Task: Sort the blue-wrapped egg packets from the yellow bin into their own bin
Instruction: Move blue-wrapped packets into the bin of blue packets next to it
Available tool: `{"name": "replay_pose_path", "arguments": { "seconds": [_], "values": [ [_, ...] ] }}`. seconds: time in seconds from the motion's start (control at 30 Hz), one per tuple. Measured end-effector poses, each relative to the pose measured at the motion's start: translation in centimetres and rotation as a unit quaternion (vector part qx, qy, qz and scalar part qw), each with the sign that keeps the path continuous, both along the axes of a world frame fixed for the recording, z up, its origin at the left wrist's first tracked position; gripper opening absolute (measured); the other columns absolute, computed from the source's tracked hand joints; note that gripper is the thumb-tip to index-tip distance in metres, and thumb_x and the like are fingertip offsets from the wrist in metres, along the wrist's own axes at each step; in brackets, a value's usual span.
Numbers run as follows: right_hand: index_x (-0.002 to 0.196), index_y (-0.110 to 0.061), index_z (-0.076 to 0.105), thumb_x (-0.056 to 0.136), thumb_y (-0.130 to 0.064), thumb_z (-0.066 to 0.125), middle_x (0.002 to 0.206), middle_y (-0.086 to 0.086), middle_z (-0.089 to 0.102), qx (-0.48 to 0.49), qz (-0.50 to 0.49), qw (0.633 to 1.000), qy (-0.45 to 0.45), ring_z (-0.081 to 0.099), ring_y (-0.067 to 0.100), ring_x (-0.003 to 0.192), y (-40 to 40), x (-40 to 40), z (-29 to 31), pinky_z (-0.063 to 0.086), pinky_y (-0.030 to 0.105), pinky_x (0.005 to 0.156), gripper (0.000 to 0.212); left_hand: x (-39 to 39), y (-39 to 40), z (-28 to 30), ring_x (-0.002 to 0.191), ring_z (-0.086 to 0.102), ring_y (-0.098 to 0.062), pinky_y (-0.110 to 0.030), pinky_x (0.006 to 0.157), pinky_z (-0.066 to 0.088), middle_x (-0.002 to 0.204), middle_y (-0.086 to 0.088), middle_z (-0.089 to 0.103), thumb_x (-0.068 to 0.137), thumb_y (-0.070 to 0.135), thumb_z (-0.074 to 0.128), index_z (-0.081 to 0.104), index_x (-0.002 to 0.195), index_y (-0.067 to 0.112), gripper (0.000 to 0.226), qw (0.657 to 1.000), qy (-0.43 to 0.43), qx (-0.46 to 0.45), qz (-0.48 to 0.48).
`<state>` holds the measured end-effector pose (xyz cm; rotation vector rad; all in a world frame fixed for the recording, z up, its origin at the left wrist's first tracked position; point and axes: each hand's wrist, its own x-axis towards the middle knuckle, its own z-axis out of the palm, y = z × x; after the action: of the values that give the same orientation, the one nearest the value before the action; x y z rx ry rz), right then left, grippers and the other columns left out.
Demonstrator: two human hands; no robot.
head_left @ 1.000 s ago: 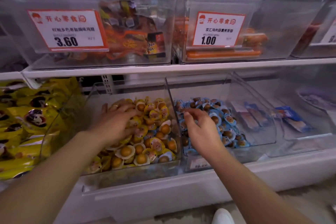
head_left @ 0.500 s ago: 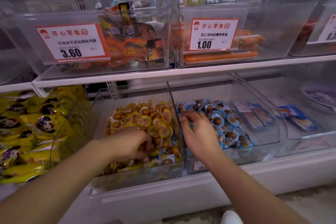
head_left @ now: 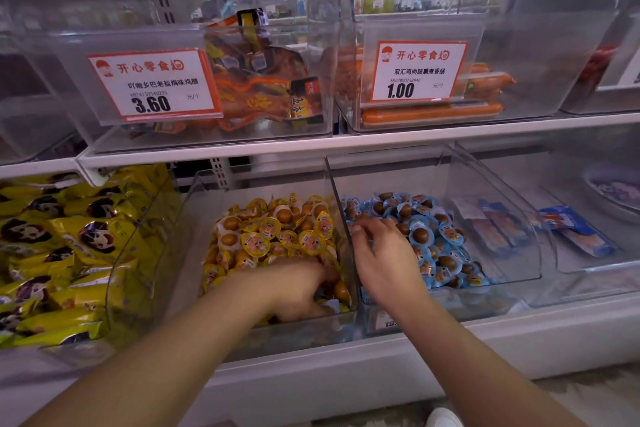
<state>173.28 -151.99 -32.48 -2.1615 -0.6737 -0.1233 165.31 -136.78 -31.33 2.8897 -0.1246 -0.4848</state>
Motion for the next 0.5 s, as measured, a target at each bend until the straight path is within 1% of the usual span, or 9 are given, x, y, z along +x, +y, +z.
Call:
{"name": "replay_pose_path", "arguments": {
  "seconds": [0.07, 0.13, 0.17, 0.2, 0.23, 0.3, 0.37, 0.43, 0.5],
  "values": [
    [0.113, -0.016, 0.067, 0.101, -0.029, 0.044, 0.113, 0.001, 0.062, -0.001, 0.0, 1.0, -0.003, 0.058, 0.021, 0.103, 0.0, 0.0, 0.0, 0.042, 0.03, 0.078, 0.028, -0.2, 0.4, -0.1, 0.087, 0.056, -0.014, -0.028, 0.075, 0.048, 0.106, 0.005, 0.062, 0.087, 0.05, 0.063, 0.052, 0.111, 0.033, 0.031, 1.0, 0.011, -0.004, -0.001],
    [0.112, -0.016, 0.067, 0.101, -0.029, 0.044, 0.113, 0.001, 0.062, 0.001, -0.001, 1.0, -0.002, 0.058, 0.021, 0.103, 0.0, -0.1, 0.0, 0.045, 0.032, 0.079, 0.028, -0.5, 0.8, -0.3, 0.082, 0.053, -0.003, -0.014, 0.069, 0.042, 0.11, 0.01, 0.061, 0.089, 0.046, 0.063, 0.05, 0.121, 0.036, 0.036, 0.998, 0.031, -0.057, 0.015],
    [0.112, -0.016, 0.067, 0.101, -0.029, 0.044, 0.113, 0.001, 0.062, 0.001, -0.002, 1.0, -0.001, 0.058, 0.021, 0.103, 0.0, -0.1, 0.1, 0.046, 0.033, 0.081, 0.028, -0.5, 0.9, -0.3, 0.083, 0.053, -0.001, -0.01, 0.068, 0.039, 0.113, 0.011, 0.062, 0.089, 0.045, 0.064, 0.05, 0.125, 0.036, 0.039, 0.995, 0.04, -0.084, 0.023],
    [0.113, -0.016, 0.067, 0.101, -0.029, 0.044, 0.113, 0.002, 0.062, 0.001, -0.003, 1.0, -0.002, 0.058, 0.022, 0.103, 0.1, -0.1, 0.1, 0.047, 0.034, 0.081, 0.029, -0.4, 0.9, -0.3, 0.088, 0.054, -0.002, -0.008, 0.071, 0.041, 0.116, 0.011, 0.061, 0.089, 0.043, 0.065, 0.049, 0.129, 0.035, 0.044, 0.993, 0.046, -0.105, 0.03],
    [0.112, -0.016, 0.066, 0.101, -0.029, 0.044, 0.113, 0.002, 0.062, -0.001, -0.004, 1.0, -0.003, 0.059, 0.022, 0.102, 0.1, -0.1, 0.1, 0.048, 0.035, 0.081, 0.029, -0.4, 0.9, -0.3, 0.095, 0.056, -0.003, -0.009, 0.077, 0.044, 0.118, 0.012, 0.061, 0.089, 0.042, 0.066, 0.047, 0.132, 0.034, 0.048, 0.99, 0.052, -0.123, 0.037],
    [0.111, -0.016, 0.066, 0.101, -0.029, 0.043, 0.113, 0.002, 0.062, -0.004, -0.005, 1.0, -0.004, 0.059, 0.023, 0.101, 0.2, -0.2, 0.1, 0.048, 0.035, 0.079, 0.028, -0.3, 0.8, -0.6, 0.104, 0.058, -0.008, -0.021, 0.091, 0.05, 0.122, 0.01, 0.06, 0.088, 0.041, 0.068, 0.045, 0.136, 0.033, 0.053, 0.987, 0.059, -0.137, 0.052],
    [0.111, -0.016, 0.066, 0.101, -0.028, 0.042, 0.113, 0.002, 0.062, -0.008, -0.007, 1.0, -0.004, 0.059, 0.023, 0.1, 0.2, -0.2, 0.1, 0.047, 0.035, 0.078, 0.028, -0.2, 0.5, -0.9, 0.105, 0.059, -0.013, -0.031, 0.096, 0.05, 0.119, 0.008, 0.06, 0.088, 0.04, 0.068, 0.047, 0.132, 0.032, 0.049, 0.986, 0.057, -0.143, 0.058],
    [0.111, -0.016, 0.066, 0.101, -0.028, 0.042, 0.114, 0.002, 0.062, -0.011, -0.009, 1.0, -0.005, 0.06, 0.024, 0.1, 0.2, -0.3, 0.1, 0.046, 0.035, 0.077, 0.029, -0.1, 0.2, -1.2, 0.106, 0.059, -0.014, -0.032, 0.097, 0.05, 0.117, 0.009, 0.06, 0.09, 0.037, 0.067, 0.051, 0.129, 0.03, 0.043, 0.984, 0.059, -0.159, 0.054],
    [0.111, -0.016, 0.066, 0.101, -0.028, 0.042, 0.112, 0.002, 0.062, -0.012, -0.012, 1.0, -0.005, 0.06, 0.024, 0.099, 0.2, -0.4, 0.2, 0.045, 0.034, 0.076, 0.029, 0.0, 0.0, -1.2, 0.108, 0.059, -0.012, -0.029, 0.097, 0.049, 0.121, 0.01, 0.061, 0.091, 0.035, 0.066, 0.053, 0.13, 0.028, 0.041, 0.983, 0.057, -0.168, 0.042]
  ]
}}
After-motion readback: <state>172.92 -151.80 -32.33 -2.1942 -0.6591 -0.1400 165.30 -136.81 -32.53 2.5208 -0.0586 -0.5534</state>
